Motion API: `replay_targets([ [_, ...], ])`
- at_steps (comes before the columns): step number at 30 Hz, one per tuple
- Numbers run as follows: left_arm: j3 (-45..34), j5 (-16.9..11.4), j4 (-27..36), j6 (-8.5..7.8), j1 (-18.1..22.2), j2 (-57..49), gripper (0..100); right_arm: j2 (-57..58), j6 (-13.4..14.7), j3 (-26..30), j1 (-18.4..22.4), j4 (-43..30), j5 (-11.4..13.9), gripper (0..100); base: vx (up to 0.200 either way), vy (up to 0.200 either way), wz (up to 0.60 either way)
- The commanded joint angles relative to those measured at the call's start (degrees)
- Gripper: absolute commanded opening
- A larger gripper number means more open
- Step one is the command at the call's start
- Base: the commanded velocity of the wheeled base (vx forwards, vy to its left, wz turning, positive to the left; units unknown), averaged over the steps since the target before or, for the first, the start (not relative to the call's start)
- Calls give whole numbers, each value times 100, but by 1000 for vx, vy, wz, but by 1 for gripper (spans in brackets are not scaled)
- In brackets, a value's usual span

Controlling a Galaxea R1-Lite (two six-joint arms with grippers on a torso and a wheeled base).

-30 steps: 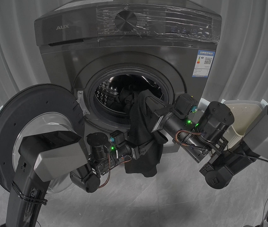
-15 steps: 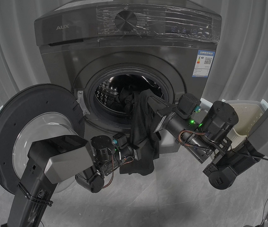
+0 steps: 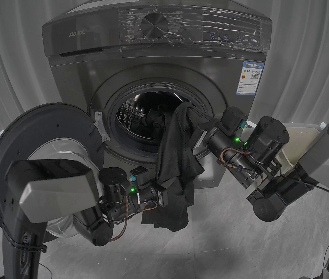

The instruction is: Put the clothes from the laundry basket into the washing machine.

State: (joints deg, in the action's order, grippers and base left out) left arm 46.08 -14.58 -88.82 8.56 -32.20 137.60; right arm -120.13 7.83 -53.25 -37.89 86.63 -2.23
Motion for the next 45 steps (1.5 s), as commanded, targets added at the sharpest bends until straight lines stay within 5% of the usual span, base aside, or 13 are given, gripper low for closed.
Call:
replay_targets([
  [1, -943, -186, -12, 6, -32, -1332, 0, -547, 0, -186, 264, -14, 3, 0, 0, 0, 0],
  [23, -1224, -194, -21, 58, 179, -2009, 0, -1109, 52, 359, 97, 65, 30, 0, 0, 0, 0],
  [24, -1233, -186, -21, 58, 179, -2009, 0, -1109, 61, 359, 62, 65, 30, 100, 0, 0, 0],
  [27, -1224, -159, -21, 58, 196, -2009, 0, -1083, 61, 385, 10, 82, 30, 100, 0, 0, 0],
  [29, -1163, -89, -21, 41, 302, -2017, 0, -907, 17, 886, 1, 74, 12, 100, 0, 0, 0],
  [33, -1084, 421, -21, 41, 442, -2026, 0, -354, -27, 1844, 80, -5, 3, 100, 0, 0, 0],
  [37, -1198, 1247, -21, 58, 469, -2026, 0, 165, -18, 2688, 317, -5, -14, 100, 0, 0, 0],
  [45, -1242, 1607, -21, -30, 337, -2026, 0, 640, 44, 3207, 361, 3, -49, 100, 0, 0, 0],
])
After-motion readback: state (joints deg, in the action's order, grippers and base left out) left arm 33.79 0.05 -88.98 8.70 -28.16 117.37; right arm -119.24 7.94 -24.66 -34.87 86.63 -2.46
